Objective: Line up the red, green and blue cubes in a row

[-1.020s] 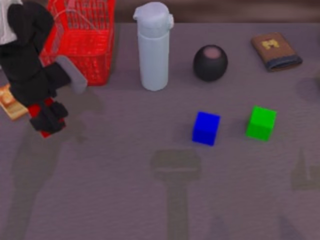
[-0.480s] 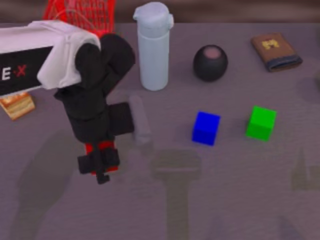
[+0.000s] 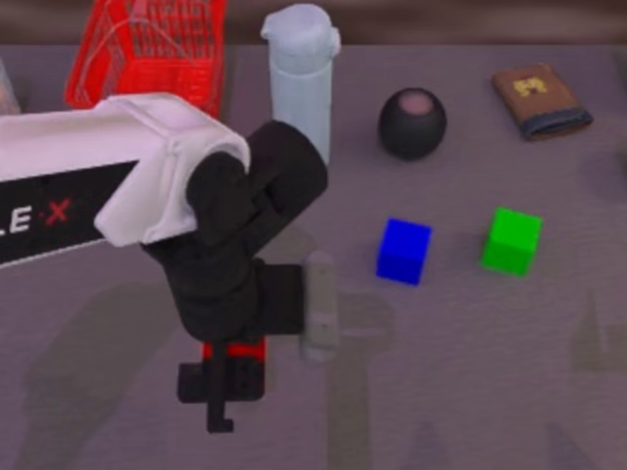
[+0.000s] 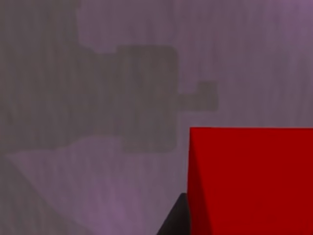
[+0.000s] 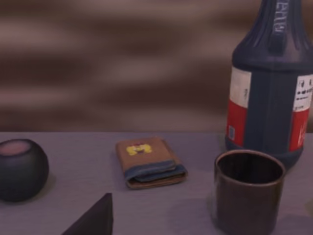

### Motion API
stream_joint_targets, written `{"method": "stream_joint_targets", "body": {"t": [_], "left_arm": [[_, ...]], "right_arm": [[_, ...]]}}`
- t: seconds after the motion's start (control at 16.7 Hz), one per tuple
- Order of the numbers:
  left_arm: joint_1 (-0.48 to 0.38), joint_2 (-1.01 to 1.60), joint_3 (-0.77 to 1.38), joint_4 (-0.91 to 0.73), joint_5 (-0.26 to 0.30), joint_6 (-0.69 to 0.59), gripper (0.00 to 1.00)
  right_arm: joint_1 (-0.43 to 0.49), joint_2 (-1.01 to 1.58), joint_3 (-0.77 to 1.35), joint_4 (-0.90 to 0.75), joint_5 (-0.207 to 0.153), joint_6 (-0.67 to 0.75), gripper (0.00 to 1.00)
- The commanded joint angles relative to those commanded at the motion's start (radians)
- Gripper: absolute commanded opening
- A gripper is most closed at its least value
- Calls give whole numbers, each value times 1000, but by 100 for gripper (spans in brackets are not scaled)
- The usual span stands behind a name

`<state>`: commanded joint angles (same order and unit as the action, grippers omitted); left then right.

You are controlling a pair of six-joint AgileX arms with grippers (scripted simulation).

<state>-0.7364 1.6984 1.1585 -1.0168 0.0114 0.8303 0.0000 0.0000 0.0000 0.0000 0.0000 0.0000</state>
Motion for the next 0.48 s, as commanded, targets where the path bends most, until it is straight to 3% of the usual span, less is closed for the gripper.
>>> {"method": "stream_joint_targets", "body": {"t": [0.24, 0.48], "left_arm": [[3, 11, -7, 17, 0, 1, 0], [1, 66, -79, 146, 1, -2, 0]], "right_arm": [[0, 0, 0, 0, 0, 0, 100], [0, 0, 0, 0, 0, 0, 100]]}}
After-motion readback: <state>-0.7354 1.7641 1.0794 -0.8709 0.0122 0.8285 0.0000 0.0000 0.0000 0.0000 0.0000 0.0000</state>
